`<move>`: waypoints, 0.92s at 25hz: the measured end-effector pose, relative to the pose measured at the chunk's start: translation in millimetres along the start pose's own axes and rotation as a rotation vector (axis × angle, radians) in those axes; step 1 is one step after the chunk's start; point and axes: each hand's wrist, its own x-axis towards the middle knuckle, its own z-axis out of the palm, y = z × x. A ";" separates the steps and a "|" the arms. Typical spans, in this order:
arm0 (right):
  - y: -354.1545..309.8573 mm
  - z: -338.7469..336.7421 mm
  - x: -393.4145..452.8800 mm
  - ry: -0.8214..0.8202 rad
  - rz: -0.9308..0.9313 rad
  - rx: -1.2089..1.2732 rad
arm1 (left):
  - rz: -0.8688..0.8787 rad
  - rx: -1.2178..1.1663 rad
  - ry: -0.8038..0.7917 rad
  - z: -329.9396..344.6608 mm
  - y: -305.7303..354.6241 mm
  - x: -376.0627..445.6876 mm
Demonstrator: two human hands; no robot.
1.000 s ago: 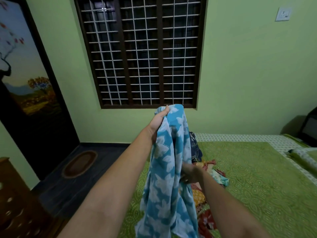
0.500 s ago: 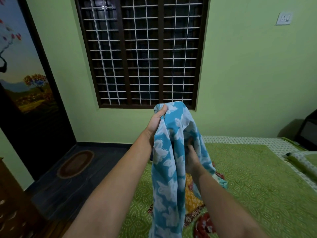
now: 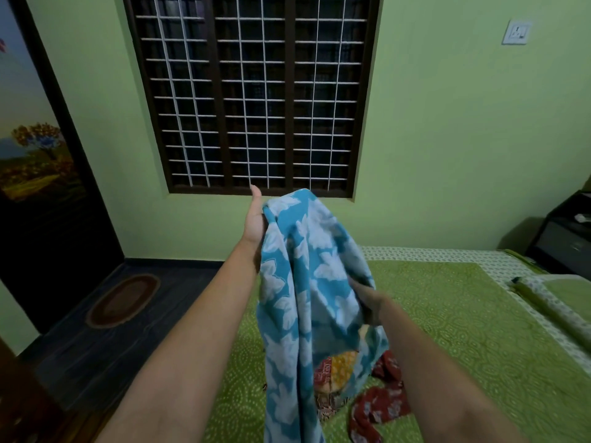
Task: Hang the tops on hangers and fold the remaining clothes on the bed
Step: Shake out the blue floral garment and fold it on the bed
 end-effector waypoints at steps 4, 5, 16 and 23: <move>-41.0 -45.7 -10.1 0.097 -0.005 -0.089 | -0.066 0.264 0.300 -70.6 10.8 -4.5; -57.0 -57.8 -14.5 0.099 -0.127 0.121 | -0.076 0.279 0.377 -86.2 12.9 -8.3; -95.2 -79.4 -52.6 0.061 -0.420 0.055 | 0.173 0.739 0.700 -129.6 54.7 -11.9; -49.2 -80.7 -43.3 0.182 -0.106 -0.408 | 0.070 1.547 0.860 -189.3 10.3 -26.0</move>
